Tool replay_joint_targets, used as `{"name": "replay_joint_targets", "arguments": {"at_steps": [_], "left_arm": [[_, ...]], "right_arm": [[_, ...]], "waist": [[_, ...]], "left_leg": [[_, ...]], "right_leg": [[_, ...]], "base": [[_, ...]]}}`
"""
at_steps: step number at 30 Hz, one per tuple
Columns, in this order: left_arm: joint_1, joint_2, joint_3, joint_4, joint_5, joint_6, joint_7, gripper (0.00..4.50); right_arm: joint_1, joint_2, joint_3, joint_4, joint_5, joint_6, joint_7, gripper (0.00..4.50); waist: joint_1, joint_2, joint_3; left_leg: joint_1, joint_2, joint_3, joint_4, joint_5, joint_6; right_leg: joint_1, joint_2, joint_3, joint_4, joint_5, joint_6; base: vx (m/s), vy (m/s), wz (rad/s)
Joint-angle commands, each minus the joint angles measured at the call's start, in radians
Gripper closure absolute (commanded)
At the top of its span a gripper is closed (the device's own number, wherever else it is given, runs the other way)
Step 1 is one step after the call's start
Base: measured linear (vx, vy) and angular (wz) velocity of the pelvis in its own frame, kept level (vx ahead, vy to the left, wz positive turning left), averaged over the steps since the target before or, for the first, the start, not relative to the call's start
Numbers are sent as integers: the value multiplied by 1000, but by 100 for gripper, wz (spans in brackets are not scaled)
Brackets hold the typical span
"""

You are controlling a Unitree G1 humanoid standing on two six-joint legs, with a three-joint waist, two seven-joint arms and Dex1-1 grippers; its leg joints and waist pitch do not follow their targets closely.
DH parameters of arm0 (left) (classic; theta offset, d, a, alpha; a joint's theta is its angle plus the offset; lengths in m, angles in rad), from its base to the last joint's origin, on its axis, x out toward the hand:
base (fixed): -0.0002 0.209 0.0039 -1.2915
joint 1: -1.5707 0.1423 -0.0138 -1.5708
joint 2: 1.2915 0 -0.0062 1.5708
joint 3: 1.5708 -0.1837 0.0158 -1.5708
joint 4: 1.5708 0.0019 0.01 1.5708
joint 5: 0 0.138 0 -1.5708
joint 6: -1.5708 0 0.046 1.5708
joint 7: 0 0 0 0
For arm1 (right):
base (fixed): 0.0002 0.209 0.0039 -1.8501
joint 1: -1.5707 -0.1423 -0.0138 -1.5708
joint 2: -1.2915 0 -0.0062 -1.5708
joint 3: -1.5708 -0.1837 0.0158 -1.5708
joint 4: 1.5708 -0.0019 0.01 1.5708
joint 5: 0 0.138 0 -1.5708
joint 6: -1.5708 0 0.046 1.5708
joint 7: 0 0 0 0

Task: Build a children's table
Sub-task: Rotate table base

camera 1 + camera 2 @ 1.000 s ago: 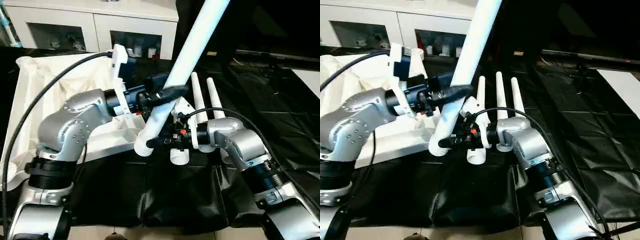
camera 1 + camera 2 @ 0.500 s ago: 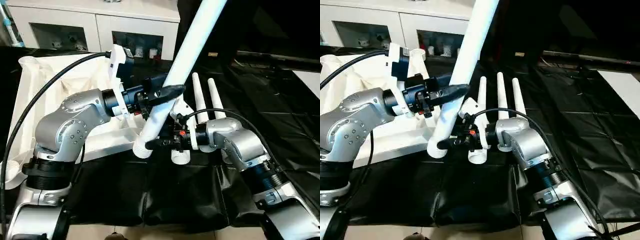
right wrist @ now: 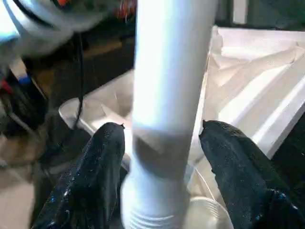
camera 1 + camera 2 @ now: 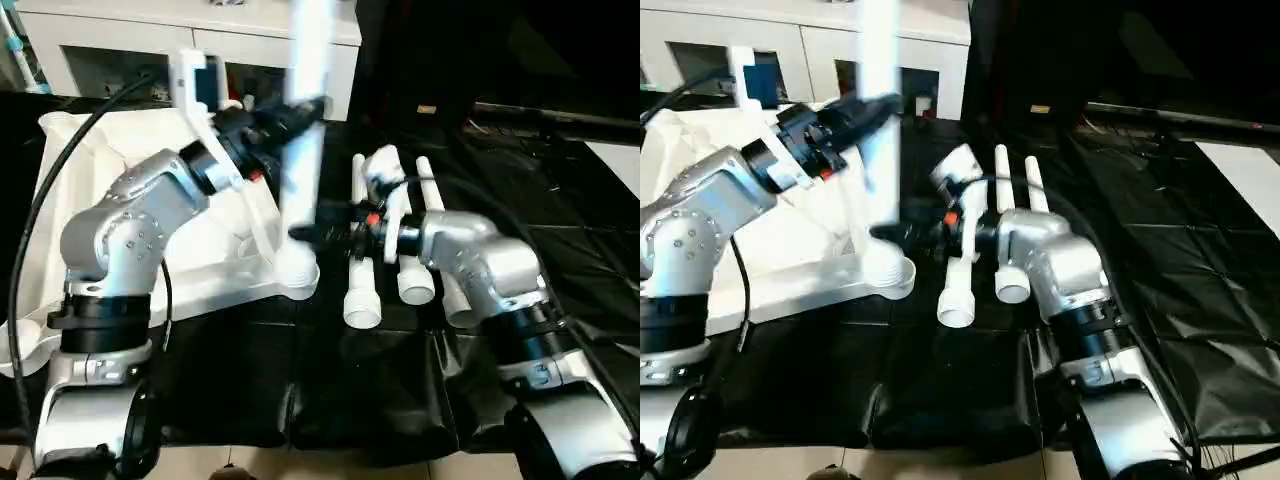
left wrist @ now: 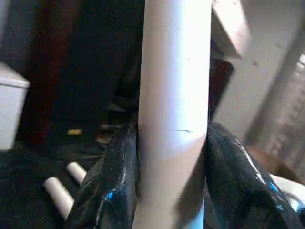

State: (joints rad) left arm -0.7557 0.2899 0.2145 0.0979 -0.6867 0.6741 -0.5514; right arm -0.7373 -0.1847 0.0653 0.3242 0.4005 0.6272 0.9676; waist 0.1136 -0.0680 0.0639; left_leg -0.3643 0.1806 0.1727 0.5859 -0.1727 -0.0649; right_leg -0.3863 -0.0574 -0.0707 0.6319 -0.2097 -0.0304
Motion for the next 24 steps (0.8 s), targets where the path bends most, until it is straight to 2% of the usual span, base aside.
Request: {"name": "replay_joint_targets", "arguments": {"at_steps": [1,5,11,18,24], "left_arm": [[-23,-3,17,8,-31,32,25,276],[-31,-13,41,23,-48,53,70,276],[-43,-37,83,29,-84,82,107,276],[-36,-34,72,14,-93,98,100,276],[-29,-38,51,-6,-84,107,98,276]], "right_arm": [[-17,-3,-37,-18,37,38,-2,167],[-24,7,-62,-29,80,96,-14,167],[-22,14,-60,-37,97,127,-28,167],[-21,18,-45,-39,93,135,-35,167],[-26,29,-34,-26,82,131,-53,167]], "waist": [[4,17,-77],[4,18,-76],[8,18,-76],[7,17,-75],[7,15,-75]], "left_leg": [[12,49,-17,-56,-87,-12],[12,50,-18,-57,-98,-14],[11,50,-18,-58,-102,-29],[11,49,-18,-59,-104,-36],[12,50,-18,-59,-101,-37]], "right_leg": [[57,-87,56,-56,18,-205],[57,-88,56,-59,0,-202],[57,-90,56,-61,-22,-194],[56,-90,56,-63,-36,-176],[55,-91,56,-62,-38,-174]], "base": [[0,0,0],[0,0,0],[0,0,0],[0,0,0],[0,0,0]]}}
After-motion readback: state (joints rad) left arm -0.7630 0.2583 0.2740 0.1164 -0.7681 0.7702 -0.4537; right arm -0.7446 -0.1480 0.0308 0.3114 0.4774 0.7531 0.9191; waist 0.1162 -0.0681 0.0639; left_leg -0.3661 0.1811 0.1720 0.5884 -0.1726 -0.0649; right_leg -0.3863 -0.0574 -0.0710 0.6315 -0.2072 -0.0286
